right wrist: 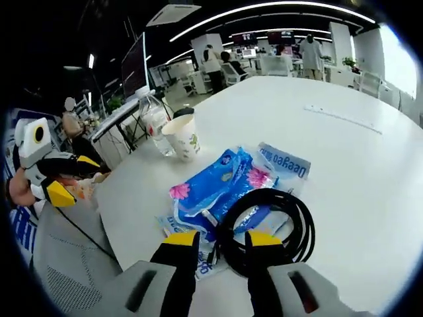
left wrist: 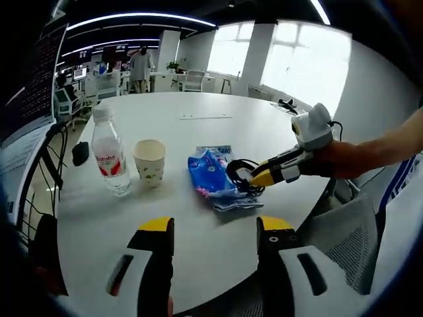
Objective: Arrange the tabletop items into an orderly group along one side of the table until the central work area is clear of visible clutter.
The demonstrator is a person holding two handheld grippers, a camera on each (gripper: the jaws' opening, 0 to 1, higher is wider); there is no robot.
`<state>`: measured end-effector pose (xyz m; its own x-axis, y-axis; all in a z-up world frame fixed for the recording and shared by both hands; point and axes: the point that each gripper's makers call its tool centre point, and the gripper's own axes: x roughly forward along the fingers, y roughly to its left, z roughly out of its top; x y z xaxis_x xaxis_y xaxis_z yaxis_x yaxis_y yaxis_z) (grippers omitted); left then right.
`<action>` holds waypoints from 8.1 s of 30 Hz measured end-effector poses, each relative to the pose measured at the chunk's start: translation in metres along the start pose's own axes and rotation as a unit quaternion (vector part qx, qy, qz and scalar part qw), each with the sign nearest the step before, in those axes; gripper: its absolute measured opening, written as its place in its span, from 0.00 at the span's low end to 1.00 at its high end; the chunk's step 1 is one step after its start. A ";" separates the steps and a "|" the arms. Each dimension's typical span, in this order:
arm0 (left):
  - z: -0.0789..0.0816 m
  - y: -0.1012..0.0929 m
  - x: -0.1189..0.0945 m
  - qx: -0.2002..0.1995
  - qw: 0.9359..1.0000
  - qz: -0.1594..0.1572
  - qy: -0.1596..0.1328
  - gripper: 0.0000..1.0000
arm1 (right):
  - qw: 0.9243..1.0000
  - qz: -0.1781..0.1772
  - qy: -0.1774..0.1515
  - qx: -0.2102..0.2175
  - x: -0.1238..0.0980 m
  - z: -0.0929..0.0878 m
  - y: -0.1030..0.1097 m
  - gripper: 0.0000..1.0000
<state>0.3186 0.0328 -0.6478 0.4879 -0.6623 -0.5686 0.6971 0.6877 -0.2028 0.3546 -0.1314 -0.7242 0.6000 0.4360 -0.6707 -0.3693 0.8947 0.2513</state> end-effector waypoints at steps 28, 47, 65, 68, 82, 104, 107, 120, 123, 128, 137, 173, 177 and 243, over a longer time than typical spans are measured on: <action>0.016 0.002 -0.005 0.018 1.000 0.003 0.003 0.54 | 0.999 -0.008 0.037 0.010 0.027 -0.009 -0.005 0.14; 0.015 0.005 -0.009 0.015 1.000 0.009 0.007 0.58 | 0.999 0.021 0.037 0.016 0.020 -0.006 -0.004 0.09; 0.017 0.005 -0.008 0.015 1.000 0.012 0.005 0.58 | 0.998 0.032 0.012 0.056 0.010 0.001 -0.014 0.09; 0.016 0.005 -0.009 0.012 1.000 0.013 0.005 0.58 | 0.997 0.029 0.005 0.066 0.005 0.003 -0.018 0.09; 0.009 0.001 -0.006 0.008 1.000 0.010 0.012 0.57 | 0.995 0.012 -0.030 0.095 -0.026 0.003 -0.043 0.09; 0.020 -0.012 0.006 0.017 1.000 -0.001 0.015 0.56 | 0.985 -0.038 -0.061 0.160 -0.063 -0.009 -0.096 0.09; 0.021 -0.014 0.007 0.018 1.000 -0.001 0.016 0.56 | 0.983 -0.040 -0.063 0.170 -0.062 -0.012 -0.101 0.09; 0.031 -0.013 0.005 0.013 1.000 0.014 0.006 0.56 | 0.982 -0.028 -0.050 0.180 -0.048 -0.021 -0.097 0.09; 0.030 -0.013 0.004 0.009 1.000 0.018 0.006 0.56 | 0.981 -0.025 -0.049 0.189 -0.045 -0.024 -0.097 0.09; 0.025 -0.012 0.003 0.010 1.000 0.020 0.014 0.56 | 0.979 -0.026 -0.041 0.198 -0.041 -0.028 -0.097 0.09; 0.025 -0.007 -0.001 0.005 0.999 0.029 0.012 0.55 | 0.982 -0.029 -0.028 0.187 -0.034 -0.033 -0.096 0.10; 0.028 -0.016 0.004 0.013 1.000 0.020 0.020 0.56 | 0.978 -0.037 -0.056 0.195 -0.047 -0.037 -0.102 0.14; 0.027 -0.018 0.005 0.009 1.000 0.018 0.019 0.56 | 0.978 -0.038 -0.056 0.199 -0.050 -0.040 -0.103 0.14; 0.011 0.005 -0.014 -0.041 0.998 0.052 -0.001 0.56 | 0.998 0.030 0.043 -0.033 0.027 0.042 -0.067 0.21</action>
<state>0.3210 0.0426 -0.6320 0.5565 -0.5863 -0.5886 0.5968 0.7750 -0.2078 0.4257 -0.1753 -0.7298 0.5136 0.4771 -0.7132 -0.4514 0.8571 0.2482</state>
